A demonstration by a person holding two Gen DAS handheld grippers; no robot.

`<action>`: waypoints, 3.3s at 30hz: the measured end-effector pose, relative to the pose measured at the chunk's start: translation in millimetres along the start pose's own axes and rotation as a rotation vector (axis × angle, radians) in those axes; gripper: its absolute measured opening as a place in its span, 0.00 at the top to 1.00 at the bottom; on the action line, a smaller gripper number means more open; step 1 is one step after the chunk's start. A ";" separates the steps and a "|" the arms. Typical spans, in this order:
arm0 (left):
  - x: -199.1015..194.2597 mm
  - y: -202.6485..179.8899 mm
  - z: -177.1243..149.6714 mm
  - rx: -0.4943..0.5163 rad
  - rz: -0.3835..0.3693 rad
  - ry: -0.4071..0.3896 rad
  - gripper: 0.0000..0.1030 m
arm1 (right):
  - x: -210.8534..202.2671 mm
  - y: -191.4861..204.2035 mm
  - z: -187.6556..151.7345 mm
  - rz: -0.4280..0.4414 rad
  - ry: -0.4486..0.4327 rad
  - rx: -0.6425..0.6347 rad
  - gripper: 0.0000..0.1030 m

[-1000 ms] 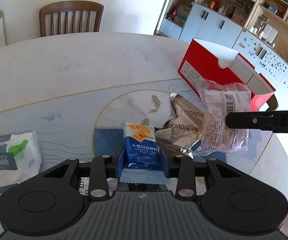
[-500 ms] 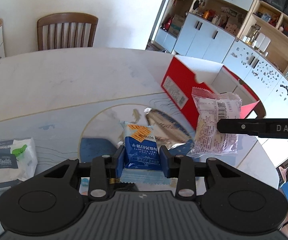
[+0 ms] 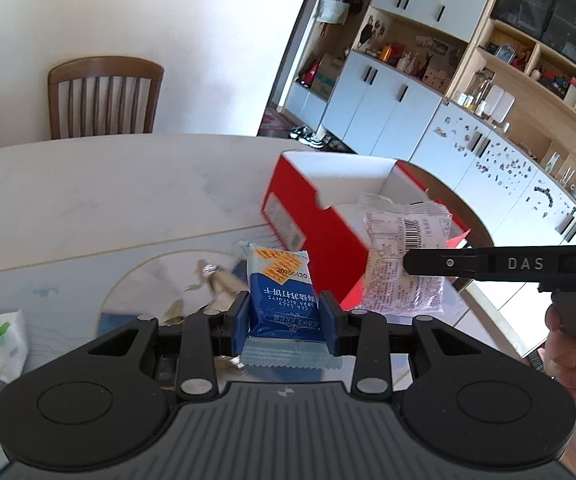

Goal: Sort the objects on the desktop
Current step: 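Lift the bread bag and biscuit packet and carry both over the red box, then lower both grippers into the box and open them, dropping bag and packet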

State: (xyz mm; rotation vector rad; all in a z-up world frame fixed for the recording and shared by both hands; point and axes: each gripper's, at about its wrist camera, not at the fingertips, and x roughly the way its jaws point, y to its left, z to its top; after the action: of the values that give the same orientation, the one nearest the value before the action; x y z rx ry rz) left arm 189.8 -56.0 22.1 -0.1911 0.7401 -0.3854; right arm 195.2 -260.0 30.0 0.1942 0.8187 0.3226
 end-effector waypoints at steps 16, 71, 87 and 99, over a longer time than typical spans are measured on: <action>37.5 -69.9 32.0 0.016 0.003 -0.037 0.66 | -18.9 -73.2 42.7 0.008 -0.040 -0.029 0.70; 274.0 -158.4 82.0 0.179 0.044 0.294 0.66 | 141.5 -196.5 121.5 -0.143 0.169 -0.026 0.70; 297.2 -151.2 80.9 0.155 0.035 0.422 0.66 | 168.9 -186.5 121.3 -0.159 0.249 -0.078 0.69; 298.4 -148.7 85.1 0.126 0.011 0.448 0.65 | 177.2 -182.6 117.2 -0.201 0.260 -0.110 0.55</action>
State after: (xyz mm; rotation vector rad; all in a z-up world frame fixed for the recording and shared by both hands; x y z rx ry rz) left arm 408.3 -310.2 -55.6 0.0212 1.1525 -0.4697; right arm 432.9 -373.0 -66.1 -0.0352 1.0660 0.2043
